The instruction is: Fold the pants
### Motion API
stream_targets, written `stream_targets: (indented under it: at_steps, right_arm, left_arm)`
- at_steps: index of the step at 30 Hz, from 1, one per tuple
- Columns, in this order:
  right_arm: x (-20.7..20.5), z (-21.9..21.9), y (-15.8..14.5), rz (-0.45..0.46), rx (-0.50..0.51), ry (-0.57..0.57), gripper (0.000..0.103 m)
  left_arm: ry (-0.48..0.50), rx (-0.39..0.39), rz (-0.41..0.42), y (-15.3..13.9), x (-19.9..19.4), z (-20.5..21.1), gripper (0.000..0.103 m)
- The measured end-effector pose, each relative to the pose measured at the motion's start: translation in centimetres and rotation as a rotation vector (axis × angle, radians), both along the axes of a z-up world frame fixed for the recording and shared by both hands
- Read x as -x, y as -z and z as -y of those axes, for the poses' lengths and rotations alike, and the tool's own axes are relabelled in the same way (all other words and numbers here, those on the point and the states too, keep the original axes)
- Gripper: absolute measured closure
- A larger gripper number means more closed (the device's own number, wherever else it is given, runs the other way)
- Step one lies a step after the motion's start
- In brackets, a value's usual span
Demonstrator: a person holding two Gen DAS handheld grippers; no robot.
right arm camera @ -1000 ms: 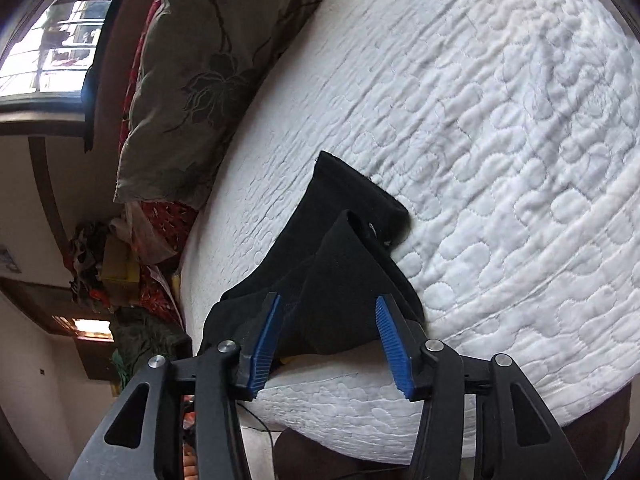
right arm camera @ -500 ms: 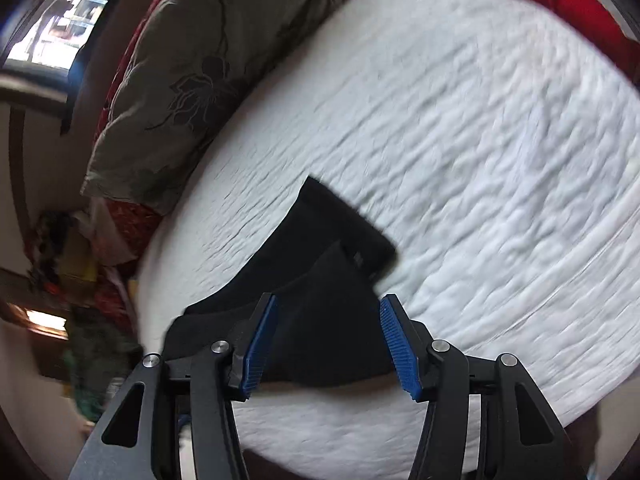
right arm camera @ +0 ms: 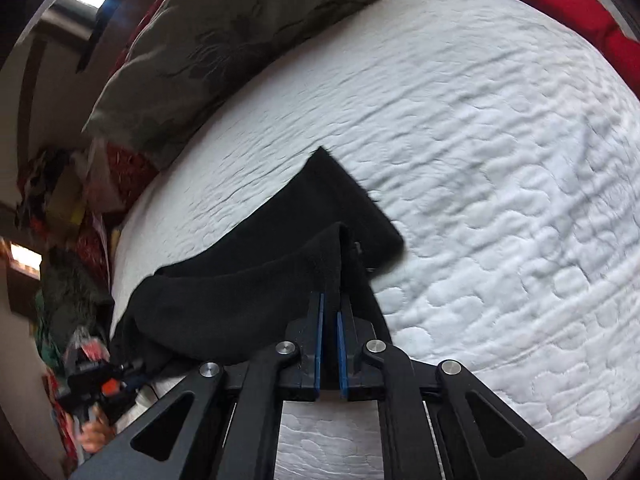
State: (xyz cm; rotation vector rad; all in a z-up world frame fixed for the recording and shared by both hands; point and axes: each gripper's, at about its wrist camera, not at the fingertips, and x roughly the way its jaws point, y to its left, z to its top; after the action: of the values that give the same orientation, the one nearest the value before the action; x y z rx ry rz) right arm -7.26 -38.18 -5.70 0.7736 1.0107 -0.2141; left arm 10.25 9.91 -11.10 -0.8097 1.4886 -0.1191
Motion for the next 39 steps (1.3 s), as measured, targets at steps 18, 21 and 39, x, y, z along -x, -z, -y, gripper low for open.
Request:
stream_targets:
  at_steps: [18,21,39]
  right_arm:
    - [-2.5,4.5,1.6,-0.001,-0.06,0.068,0.093]
    - [-1.5,5.3,0.6,0.028,-0.092,0.096,0.083]
    - [-1.1,6.4,0.4,0.035,0.063,0.076,0.09]
  left_arm:
    - [0.028,-0.018,-0.021,1.1,0.9,-1.5,0.099]
    - [0.037,-0.026,-0.011,0.8,0.6,-1.2,0.099]
    - [0.055,-0.032,0.0,1.1,1.0,-1.3,0.097]
